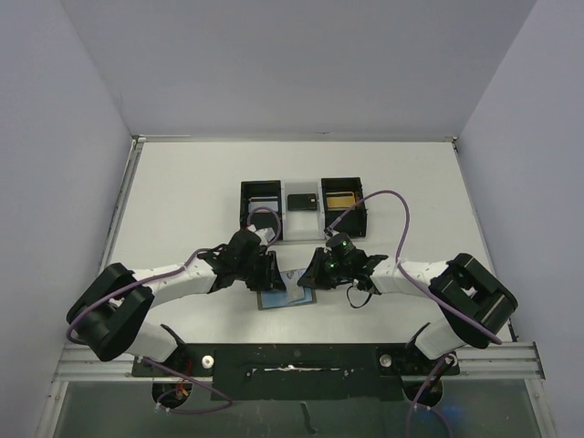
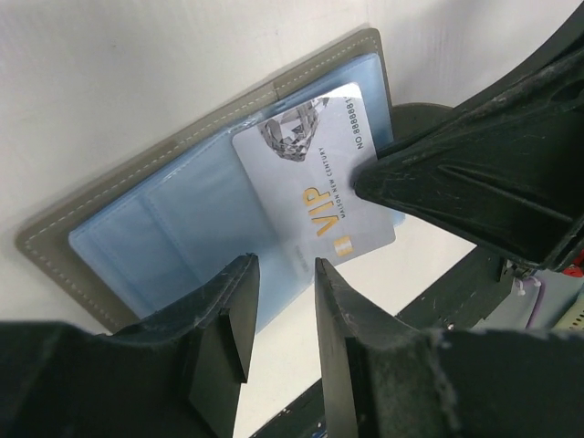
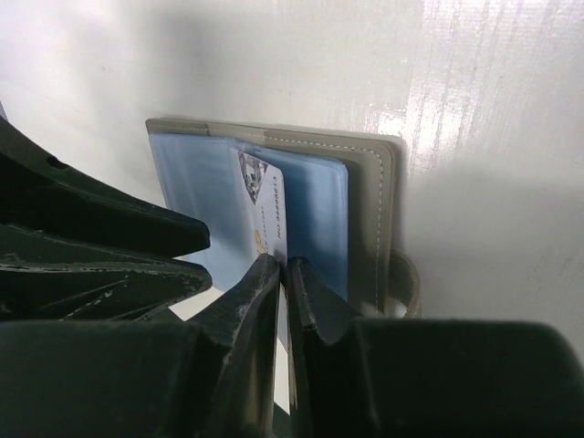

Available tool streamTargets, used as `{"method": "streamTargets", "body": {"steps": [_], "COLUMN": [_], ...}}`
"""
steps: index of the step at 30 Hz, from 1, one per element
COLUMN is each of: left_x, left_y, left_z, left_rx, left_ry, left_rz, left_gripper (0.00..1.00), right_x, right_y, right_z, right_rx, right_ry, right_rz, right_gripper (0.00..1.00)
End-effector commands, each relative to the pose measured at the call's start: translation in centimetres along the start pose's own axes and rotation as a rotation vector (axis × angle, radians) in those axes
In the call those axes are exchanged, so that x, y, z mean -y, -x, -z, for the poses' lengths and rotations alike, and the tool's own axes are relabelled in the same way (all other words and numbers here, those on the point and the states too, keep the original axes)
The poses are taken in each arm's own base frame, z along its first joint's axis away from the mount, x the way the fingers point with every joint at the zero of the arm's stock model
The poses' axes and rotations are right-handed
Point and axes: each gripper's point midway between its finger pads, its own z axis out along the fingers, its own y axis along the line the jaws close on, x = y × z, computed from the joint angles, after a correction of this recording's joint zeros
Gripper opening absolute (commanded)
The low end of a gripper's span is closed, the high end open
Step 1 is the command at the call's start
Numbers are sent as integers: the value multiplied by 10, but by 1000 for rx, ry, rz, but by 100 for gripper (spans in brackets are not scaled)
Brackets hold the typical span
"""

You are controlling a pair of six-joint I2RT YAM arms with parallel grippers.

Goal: Take the credit cards out of the card holder

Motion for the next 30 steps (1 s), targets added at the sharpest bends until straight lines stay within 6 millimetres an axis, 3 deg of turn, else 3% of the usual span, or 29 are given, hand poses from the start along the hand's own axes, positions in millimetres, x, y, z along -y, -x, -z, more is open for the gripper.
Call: {"method": "streamTargets", "body": {"steps": [1,7,14,22,30], "left_x": [26,1,-22,-27,-27], "left_y": [12,2,-10,-16,-16], "left_z": [-5,-15,-13,-11,-12], "left_rx": [23,-7,14,20,12], "left_ry": [-91,9,64,67,69], "left_rz": [-31,-18,12,27,27], "left_gripper": [30,24,17,14,14], "right_x": [-3,-6,-16,-26,-24], "right_y": [5,5,6,6,3], "right_z": [-2,-2,0,-1,-5], "right_rx": [15,11,11,4,-13], "right_ry": [7,15,73,143,141], "right_rz": [12,13,7,-2,-8], "right_gripper": [8,9,17,24,26]}}
